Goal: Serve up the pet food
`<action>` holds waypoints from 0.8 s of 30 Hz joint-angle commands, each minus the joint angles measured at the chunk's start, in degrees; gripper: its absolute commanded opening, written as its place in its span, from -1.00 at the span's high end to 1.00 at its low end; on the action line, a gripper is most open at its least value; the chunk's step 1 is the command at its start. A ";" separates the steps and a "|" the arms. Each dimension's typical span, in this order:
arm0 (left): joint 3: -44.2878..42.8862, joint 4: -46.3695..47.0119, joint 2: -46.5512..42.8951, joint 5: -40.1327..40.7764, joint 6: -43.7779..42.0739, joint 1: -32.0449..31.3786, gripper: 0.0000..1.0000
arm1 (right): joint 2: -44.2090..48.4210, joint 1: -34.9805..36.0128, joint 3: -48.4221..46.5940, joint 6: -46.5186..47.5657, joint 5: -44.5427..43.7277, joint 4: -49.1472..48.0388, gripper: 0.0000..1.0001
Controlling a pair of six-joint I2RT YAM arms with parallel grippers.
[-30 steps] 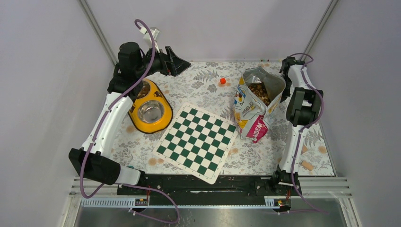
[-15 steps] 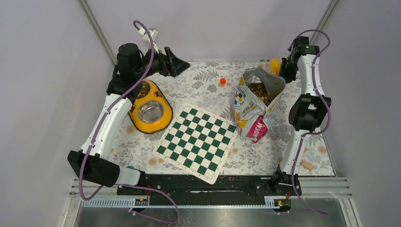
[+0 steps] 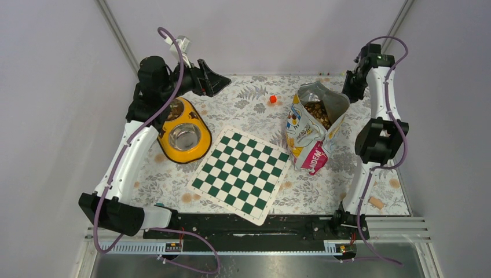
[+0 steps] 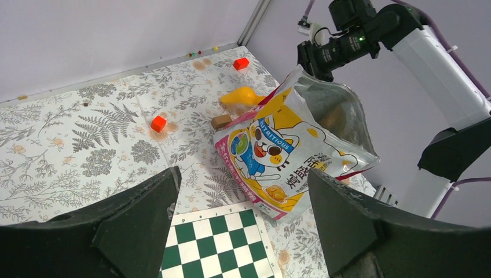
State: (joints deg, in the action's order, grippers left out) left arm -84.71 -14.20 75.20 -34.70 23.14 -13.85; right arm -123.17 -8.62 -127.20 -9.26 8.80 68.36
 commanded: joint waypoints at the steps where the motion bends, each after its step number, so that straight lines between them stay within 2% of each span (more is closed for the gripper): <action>1: 0.73 1.73 -2.26 0.42 0.93 0.31 -0.64 | 7.76 0.36 -1.53 -0.86 1.37 0.99 0.86; 11: 1.89 1.98 -3.65 0.45 1.33 0.33 -0.64 | 9.64 0.36 2.44 -1.22 -0.50 0.36 0.82; 13: 1.90 1.98 -3.65 0.35 1.59 0.31 -0.64 | 10.59 0.34 4.02 -2.08 -2.06 -0.80 0.75; 18: 2.22 1.99 -3.59 0.20 2.15 0.25 -0.65 | 11.95 -0.15 9.99 -3.65 -6.85 -4.57 0.30; 22: 2.94 2.00 -4.04 0.54 2.18 0.22 -0.65 | 9.87 -3.07 14.59 -5.20 -5.58 -6.94 -0.09; 24: 3.26 2.00 -4.09 0.65 2.09 0.27 -0.65 | 8.26 -4.99 16.85 -7.92 -4.44 -9.18 -0.15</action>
State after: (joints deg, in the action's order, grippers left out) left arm -82.21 -14.13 73.03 -34.70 24.69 -13.87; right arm -114.50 -10.09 -113.38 -13.13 4.19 63.18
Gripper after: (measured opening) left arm 0.819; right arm 0.550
